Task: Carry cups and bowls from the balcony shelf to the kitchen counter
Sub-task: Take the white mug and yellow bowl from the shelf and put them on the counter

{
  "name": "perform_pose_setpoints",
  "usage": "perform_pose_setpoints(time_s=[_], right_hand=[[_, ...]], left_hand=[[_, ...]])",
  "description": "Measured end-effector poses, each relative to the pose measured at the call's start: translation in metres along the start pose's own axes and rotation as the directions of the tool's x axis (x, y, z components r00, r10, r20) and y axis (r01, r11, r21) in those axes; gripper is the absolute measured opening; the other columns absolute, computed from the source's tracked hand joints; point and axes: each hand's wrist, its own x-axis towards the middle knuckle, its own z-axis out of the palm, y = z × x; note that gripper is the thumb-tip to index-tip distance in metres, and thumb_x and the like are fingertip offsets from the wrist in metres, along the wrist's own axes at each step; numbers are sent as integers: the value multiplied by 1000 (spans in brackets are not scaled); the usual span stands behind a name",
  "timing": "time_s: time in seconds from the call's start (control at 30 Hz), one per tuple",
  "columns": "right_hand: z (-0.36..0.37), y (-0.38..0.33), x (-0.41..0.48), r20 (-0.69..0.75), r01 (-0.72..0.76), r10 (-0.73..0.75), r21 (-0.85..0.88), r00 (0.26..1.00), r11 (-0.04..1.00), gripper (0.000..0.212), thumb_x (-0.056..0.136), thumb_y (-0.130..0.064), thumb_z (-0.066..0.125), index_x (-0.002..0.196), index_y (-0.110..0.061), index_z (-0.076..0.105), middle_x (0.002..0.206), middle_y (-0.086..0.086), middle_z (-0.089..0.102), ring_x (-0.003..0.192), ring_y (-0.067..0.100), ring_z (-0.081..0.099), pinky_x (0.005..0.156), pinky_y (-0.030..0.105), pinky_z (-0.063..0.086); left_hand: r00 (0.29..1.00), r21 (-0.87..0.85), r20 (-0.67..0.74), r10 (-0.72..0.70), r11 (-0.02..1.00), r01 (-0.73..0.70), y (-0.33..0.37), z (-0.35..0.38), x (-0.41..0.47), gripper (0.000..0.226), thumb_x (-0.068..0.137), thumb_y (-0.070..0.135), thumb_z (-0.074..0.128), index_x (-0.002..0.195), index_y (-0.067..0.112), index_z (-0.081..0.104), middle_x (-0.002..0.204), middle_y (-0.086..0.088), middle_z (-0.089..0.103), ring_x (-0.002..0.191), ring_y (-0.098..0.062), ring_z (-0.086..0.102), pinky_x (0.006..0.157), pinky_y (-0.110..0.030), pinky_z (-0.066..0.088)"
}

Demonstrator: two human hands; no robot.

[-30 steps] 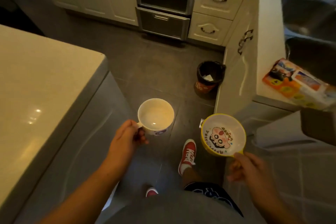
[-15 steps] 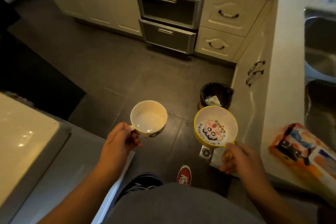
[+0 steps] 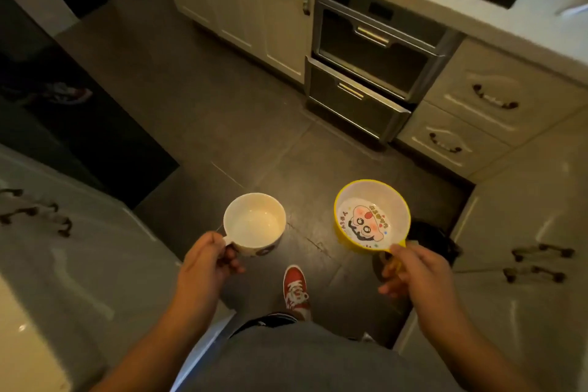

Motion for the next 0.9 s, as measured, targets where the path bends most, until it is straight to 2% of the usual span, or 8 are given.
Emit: perform_pose_setpoints(time_s=[0.13, 0.23, 0.43, 0.53, 0.63, 0.7, 0.8, 0.9], right_hand=[[-3, -33, 47, -24, 8, -8, -25, 1000, 1000, 30, 91, -17, 59, 70, 4, 64, 51, 11, 64, 37, 28, 62, 48, 33, 46], [-14, -56, 76, -45, 17, -17, -19, 999, 1000, 31, 92, -18, 58, 69, 2, 63, 52, 10, 65, 37, 27, 62, 42, 31, 48], [-40, -92, 157, -65, 1, -3, -29, 998, 1000, 35, 94, -15, 55, 64, 4, 60, 48, 11, 62, 36, 28, 61, 43, 30, 47], [-46, -112, 211, -42, -28, 28, -8, 999, 1000, 36, 94, -12, 55, 63, 6, 57, 46, 12, 59, 35, 27, 58, 37, 28, 45], [-45, -139, 266, 16, -40, 40, -10, 999, 999, 36, 93, -11, 57, 63, 9, 55, 48, 14, 58, 37, 28, 57, 43, 31, 44], [-37, -164, 299, 75, -29, 30, -17, 997, 999, 37, 93, -11, 57, 61, 7, 55, 49, 17, 58, 38, 30, 56, 48, 34, 42], [-15, -210, 346, 174, 6, 3, -53, 985, 999, 36, 94, -8, 54, 60, 3, 56, 48, 16, 56, 32, 24, 55, 35, 19, 39], [23, -255, 390, 313, 74, -40, -96, 949, 993, 31, 95, -8, 53, 70, 11, 56, 53, 16, 57, 33, 22, 57, 33, 20, 40]], left_hand=[[999, -9, 44, 9, 1000, -8, 35, 27, 53, 37, 88, 22, 43, 55, 27, 59, 57, 3, 58, 60, -18, 58, 69, -45, 48], [994, 24, 104, 27, 999, -29, 62, 53, 91, 29, 81, 29, 43, 57, 28, 60, 58, 4, 58, 59, -14, 58, 68, -42, 50], [987, -10, 155, 44, 999, -43, 104, 118, 176, 30, 83, 28, 43, 57, 28, 59, 57, 4, 56, 56, -9, 58, 61, -30, 53], [985, -65, 165, 50, 997, -39, 124, 154, 221, 34, 86, 21, 42, 56, 25, 57, 57, 2, 55, 55, -11, 56, 59, -30, 54], [992, -125, 125, 14, 992, 2, 145, 183, 264, 56, 96, 5, 35, 48, 26, 56, 52, 2, 54, 50, -13, 53, 55, -30, 51], [996, -143, 90, 16, 990, -3, 158, 192, 285, 57, 95, 2, 34, 48, 25, 56, 51, 2, 54, 49, -11, 55, 53, -28, 53], [1000, -201, 0, 2, 980, -2, 175, 193, 308, 53, 92, 3, 35, 48, 25, 55, 50, 2, 54, 47, -11, 53, 49, -26, 52], [994, -264, -111, -14, 964, -16, 189, 179, 329, 54, 94, 4, 35, 50, 24, 58, 51, 2, 54, 47, -11, 53, 48, -25, 52]])
